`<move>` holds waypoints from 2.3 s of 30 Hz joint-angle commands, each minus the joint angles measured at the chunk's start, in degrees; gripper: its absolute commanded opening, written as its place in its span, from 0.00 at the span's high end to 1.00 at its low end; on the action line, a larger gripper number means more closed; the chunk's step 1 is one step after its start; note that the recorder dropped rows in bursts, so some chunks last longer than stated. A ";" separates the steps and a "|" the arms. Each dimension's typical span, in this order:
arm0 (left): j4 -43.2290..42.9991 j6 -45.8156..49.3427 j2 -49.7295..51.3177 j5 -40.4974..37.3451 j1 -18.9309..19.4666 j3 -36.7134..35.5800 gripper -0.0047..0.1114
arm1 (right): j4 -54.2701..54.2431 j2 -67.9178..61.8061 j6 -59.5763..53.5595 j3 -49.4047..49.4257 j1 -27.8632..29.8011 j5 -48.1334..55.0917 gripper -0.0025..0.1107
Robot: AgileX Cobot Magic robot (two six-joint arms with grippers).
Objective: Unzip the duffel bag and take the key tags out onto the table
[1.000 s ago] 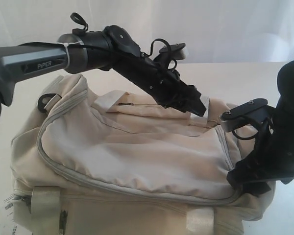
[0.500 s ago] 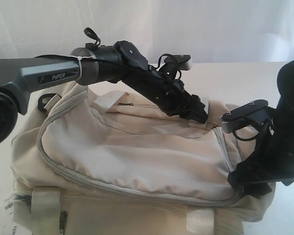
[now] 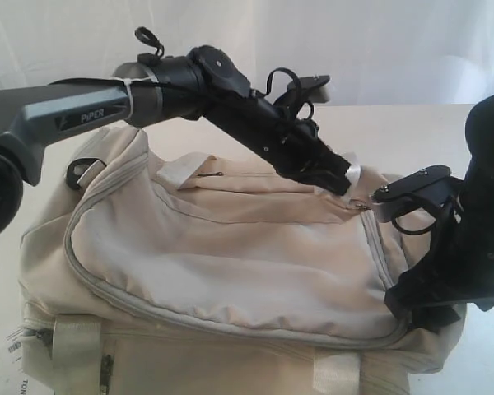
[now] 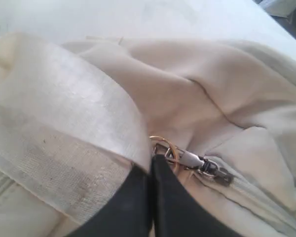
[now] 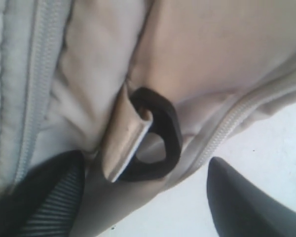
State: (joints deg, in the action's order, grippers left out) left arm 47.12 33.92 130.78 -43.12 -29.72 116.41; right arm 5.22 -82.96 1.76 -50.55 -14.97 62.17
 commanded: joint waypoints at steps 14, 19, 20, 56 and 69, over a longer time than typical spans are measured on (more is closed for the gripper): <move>-1.89 -4.39 -11.55 -7.05 -0.08 3.12 0.96 | 0.38 15.72 -1.76 -5.76 0.14 -8.54 0.40; -2.02 -4.64 -13.32 -7.28 -0.08 3.12 0.96 | 0.82 20.27 1.43 -5.76 0.14 -20.62 0.40; -2.12 -4.65 -13.61 -7.28 -0.08 3.12 0.96 | 0.82 20.27 1.54 -5.76 0.14 -21.46 0.40; -2.69 -6.08 -14.21 -6.35 -0.08 3.12 0.96 | -0.67 4.04 11.73 -6.01 0.14 -37.11 0.61; -4.81 -6.99 -14.21 -7.62 -0.08 3.12 0.96 | -0.67 8.45 12.01 -6.01 0.14 -38.42 0.78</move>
State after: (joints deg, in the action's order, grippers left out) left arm 39.21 27.74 118.82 -48.98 -29.39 118.75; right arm 3.86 -75.66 13.40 -56.30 -14.97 24.73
